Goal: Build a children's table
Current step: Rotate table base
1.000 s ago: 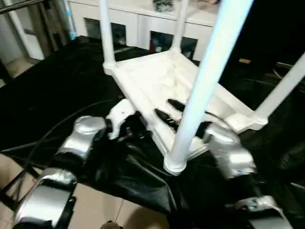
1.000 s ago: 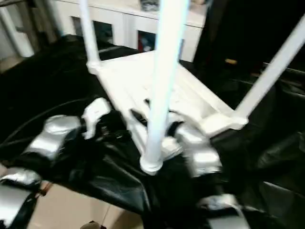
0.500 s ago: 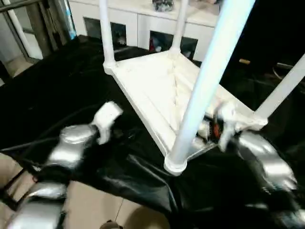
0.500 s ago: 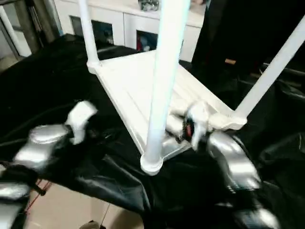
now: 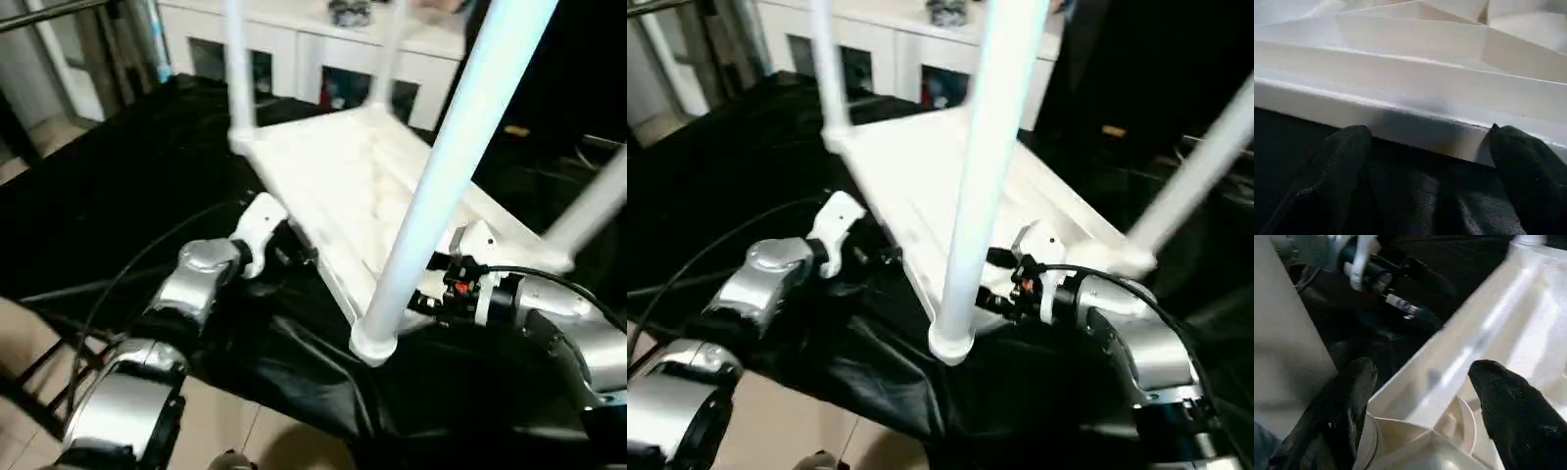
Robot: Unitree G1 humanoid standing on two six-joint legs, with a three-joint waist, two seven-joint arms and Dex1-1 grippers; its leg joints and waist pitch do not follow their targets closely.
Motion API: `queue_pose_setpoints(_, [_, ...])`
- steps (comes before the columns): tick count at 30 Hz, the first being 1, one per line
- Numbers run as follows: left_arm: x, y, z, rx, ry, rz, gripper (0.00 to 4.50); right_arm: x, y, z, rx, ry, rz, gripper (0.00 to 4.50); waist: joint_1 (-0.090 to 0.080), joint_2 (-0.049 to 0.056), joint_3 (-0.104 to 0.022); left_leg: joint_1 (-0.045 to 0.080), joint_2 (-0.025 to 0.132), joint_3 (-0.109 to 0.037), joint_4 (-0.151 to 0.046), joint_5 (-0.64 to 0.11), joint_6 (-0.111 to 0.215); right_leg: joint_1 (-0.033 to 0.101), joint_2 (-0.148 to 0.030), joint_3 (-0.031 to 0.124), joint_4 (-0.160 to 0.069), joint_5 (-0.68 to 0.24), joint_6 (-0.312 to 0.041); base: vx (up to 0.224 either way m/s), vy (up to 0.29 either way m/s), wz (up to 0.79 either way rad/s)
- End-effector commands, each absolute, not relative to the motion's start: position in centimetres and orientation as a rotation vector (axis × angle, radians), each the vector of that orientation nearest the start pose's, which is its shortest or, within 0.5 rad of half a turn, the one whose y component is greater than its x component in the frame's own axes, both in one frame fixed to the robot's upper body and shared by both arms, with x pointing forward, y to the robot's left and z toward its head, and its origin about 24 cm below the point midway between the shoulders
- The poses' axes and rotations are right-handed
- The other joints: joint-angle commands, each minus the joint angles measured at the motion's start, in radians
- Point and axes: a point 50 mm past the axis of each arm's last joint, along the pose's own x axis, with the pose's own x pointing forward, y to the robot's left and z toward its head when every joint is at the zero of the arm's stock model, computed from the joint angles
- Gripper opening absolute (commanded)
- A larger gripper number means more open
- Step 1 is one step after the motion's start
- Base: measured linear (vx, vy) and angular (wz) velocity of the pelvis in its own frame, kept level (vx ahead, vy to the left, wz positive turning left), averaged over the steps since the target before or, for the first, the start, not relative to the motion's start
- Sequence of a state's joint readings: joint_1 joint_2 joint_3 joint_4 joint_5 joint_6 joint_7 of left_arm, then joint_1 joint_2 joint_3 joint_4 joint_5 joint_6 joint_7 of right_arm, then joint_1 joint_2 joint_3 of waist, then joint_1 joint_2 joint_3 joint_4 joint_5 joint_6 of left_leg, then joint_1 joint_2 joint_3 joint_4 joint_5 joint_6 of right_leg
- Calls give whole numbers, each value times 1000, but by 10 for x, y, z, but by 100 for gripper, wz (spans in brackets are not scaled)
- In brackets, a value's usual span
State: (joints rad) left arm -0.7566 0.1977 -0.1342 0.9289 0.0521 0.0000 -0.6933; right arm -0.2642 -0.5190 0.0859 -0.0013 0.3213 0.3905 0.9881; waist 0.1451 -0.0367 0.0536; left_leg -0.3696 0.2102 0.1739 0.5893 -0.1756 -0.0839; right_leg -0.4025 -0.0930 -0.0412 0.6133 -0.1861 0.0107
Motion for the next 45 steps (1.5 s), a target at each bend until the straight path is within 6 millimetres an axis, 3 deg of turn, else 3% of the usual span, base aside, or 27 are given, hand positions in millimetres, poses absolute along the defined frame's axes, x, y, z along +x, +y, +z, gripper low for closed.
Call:
queue_pose_setpoints(1, [356,95,44,338,340,-887,442,265,-154,96,-111,220,1191,350,-9,7,-70,18,14,3,-65,-191,33,51,-36,28,-63,-54,-221,0,0,0])
queue_pose_setpoints(8, [364,93,52,339,298,-830,442,277,-138,97,-141,185,1108,350,-11,4,-70,14,12,-2,-70,-210,4,53,-38,26,-66,-102,-197,0,0,0])
queue_pose_setpoints(11, [370,99,57,338,259,-763,442,285,-133,94,-157,171,1029,350,-16,7,-73,12,9,-2,-68,-182,-4,52,-35,26,-60,-52,-196,0,0,0])
queue_pose_setpoints(15, [374,133,70,316,171,-650,442,299,-141,94,-156,146,831,350,-19,9,-74,13,8,-3,-69,-166,-16,54,-34,25,-55,-16,-202,0,0,0])
queue_pose_setpoints(16, [374,138,71,311,163,-642,442,301,-143,95,-155,142,807,350,-19,18,-74,13,9,-5,-70,-168,-21,54,-35,25,-53,-11,-203,0,0,0])
queue_pose_setpoints(18, [368,152,72,291,131,-642,442,306,-153,94,-133,150,688,350,-34,10,-74,11,5,-2,-71,-173,-23,56,-32,25,-53,-10,-205,0,0,0])
queue_pose_setpoints(20, [362,162,72,273,107,-641,442,309,-160,92,-99,166,586,350,-41,15,-73,12,6,0,-71,-162,-23,54,-30,26,-52,-5,-213,0,0,0])
queue_pose_setpoints(22, [345,185,71,218,69,-590,442,307,-173,84,-53,161,392,350,-44,18,-71,11,13,0,-75,-167,-32,51,-36,26,-48,-2,-222,0,0,0])
queue_pose_setpoints(23, [339,194,70,197,57,-549,442,304,-177,78,-36,167,329,350,-50,17,-70,15,8,4,-75,-198,-34,47,-29,25,-57,-45,-214,0,0,0])
queue_pose_setpoints(26, [315,211,70,139,18,-413,442,284,-178,62,-15,165,281,350,-56,21,-66,15,17,3,-81,-261,-34,45,-32,26,-63,-100,-199,0,0,0])
queue_pose_setpoints(27, [310,212,70,130,18,-400,442,281,-178,60,-3,176,270,350,-58,17,-65,14,18,3,-82,-271,-33,45,-31,26,-64,-112,-197,0,0,0])
queue_pose_setpoints(30, [296,204,72,108,-1,-361,442,270,-176,53,0,194,258,350,-62,18,-56,16,17,1,-88,-345,-29,36,-28,27,-79,-255,-156,0,0,0])
queue_pose_setpoints(31, [294,202,73,100,-10,-360,442,268,-176,52,-3,193,258,350,-63,18,-48,9,21,-4,-93,-361,-33,37,-33,28,-84,-294,-142,0,0,0])
queue_pose_setpoints(32, [286,194,78,56,-52,-368,442,264,-175,51,-16,191,255,350,-63,18,-49,16,20,-1,-91,-387,-35,29,-31,31,-90,-335,-129,0,0,0])
queue_pose_setpoints(34, [282,191,80,36,-66,-387,442,262,-173,52,-11,188,266,350,-67,17,-49,11,14,-2,-91,-384,-34,28,-25,31,-93,-347,-105,0,0,0])
queue_pose_setpoints(38, [264,191,66,59,5,-520,442,246,-151,63,-20,161,612,350,-70,21,-52,6,11,-4,-90,-360,-19,33,-19,33,-91,-301,-72,0,0,0])
queue_pose_setpoints(40, [262,194,63,71,23,-527,442,241,-148,64,-22,172,686,350,-72,21,-52,6,12,-2,-88,-334,-13,32,-18,34,-88,-256,-81,0,0,0])
queue_pose_setpoints(41, [255,197,64,18,53,-577,442,235,-144,66,-30,185,789,350,-75,30,-54,10,13,-2,-87,-327,-17,32,-18,35,-85,-222,-102,0,0,0])
queue_pose_setpoints(44, [237,201,65,-32,122,-705,442,236,-142,68,-62,192,858,350,-79,22,-54,6,13,0,-86,-304,-9,36,-18,34,-76,-184,-140,0,0,0])
queue_pose_setpoints(45, [230,203,64,-25,154,-760,442,239,-142,69,-76,192,869,350,-80,26,-54,6,13,-1,-87,-304,-9,36,-18,33,-74,-187,-146,0,0,0])
